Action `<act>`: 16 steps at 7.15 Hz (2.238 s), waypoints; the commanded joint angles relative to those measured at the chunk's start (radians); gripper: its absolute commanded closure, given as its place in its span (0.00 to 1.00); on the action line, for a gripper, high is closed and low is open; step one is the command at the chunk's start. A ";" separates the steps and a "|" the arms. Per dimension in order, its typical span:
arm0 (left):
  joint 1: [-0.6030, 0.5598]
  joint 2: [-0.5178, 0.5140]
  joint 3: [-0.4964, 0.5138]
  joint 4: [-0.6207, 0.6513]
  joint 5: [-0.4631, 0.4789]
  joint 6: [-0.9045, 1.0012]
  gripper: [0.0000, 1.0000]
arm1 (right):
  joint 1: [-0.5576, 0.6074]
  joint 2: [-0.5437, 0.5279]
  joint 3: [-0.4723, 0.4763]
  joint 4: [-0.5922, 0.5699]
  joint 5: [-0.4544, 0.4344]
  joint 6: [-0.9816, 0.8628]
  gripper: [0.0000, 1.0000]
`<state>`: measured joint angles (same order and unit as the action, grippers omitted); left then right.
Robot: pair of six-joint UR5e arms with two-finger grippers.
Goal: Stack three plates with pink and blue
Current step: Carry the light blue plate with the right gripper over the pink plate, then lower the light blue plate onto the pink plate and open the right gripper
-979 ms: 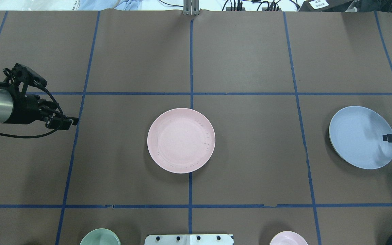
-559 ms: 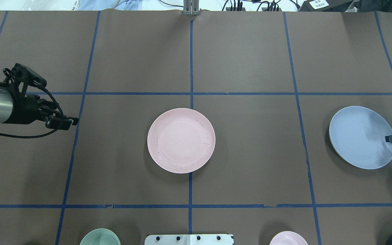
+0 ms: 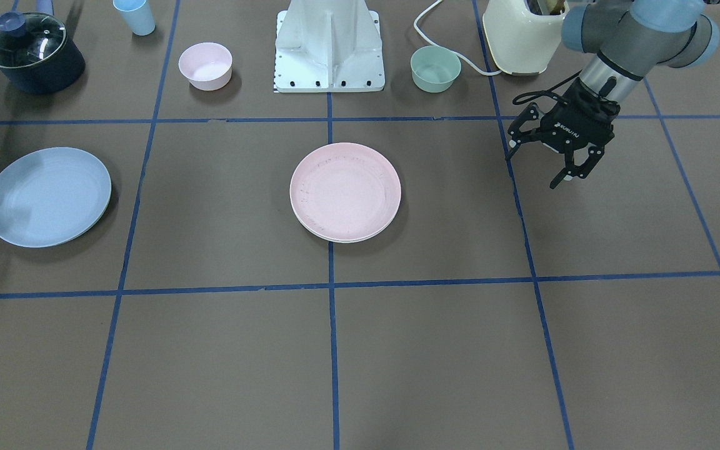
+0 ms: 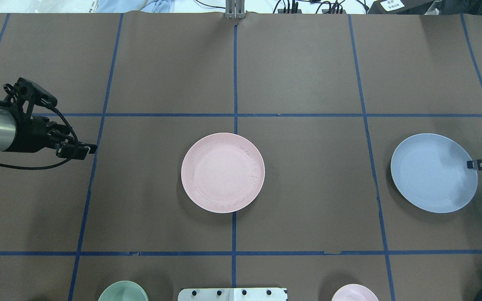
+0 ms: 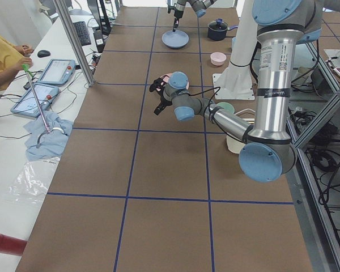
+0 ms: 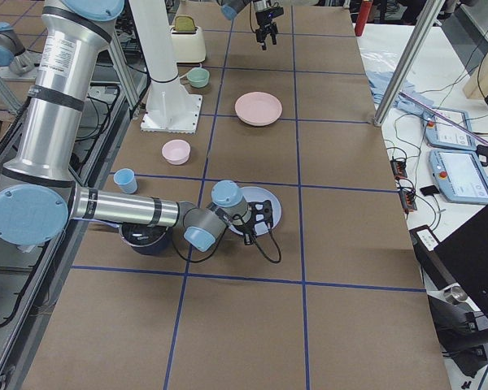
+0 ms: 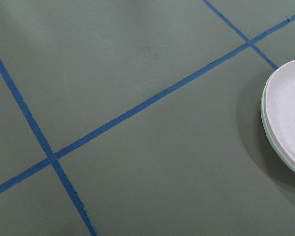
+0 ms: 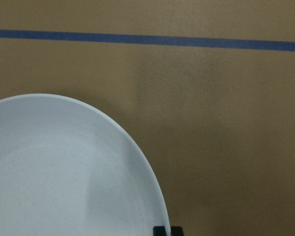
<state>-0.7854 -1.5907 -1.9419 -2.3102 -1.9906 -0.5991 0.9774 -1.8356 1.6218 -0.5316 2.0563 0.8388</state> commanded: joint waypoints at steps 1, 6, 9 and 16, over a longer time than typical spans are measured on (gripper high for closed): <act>-0.006 -0.003 0.000 0.003 -0.008 0.007 0.00 | 0.009 0.095 0.039 -0.002 0.027 0.133 1.00; -0.528 0.005 0.041 0.405 -0.295 0.536 0.00 | -0.094 0.306 0.163 -0.121 0.015 0.442 1.00; -0.718 0.057 0.145 0.498 -0.267 0.608 0.00 | -0.283 0.500 0.285 -0.512 -0.160 0.563 1.00; -0.723 0.067 0.202 0.505 -0.278 0.602 0.00 | -0.611 0.722 0.228 -0.757 -0.514 0.691 1.00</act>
<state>-1.5072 -1.5238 -1.7398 -1.8057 -2.2685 0.0031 0.3772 -1.1387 1.8707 -1.2876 1.5605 1.5259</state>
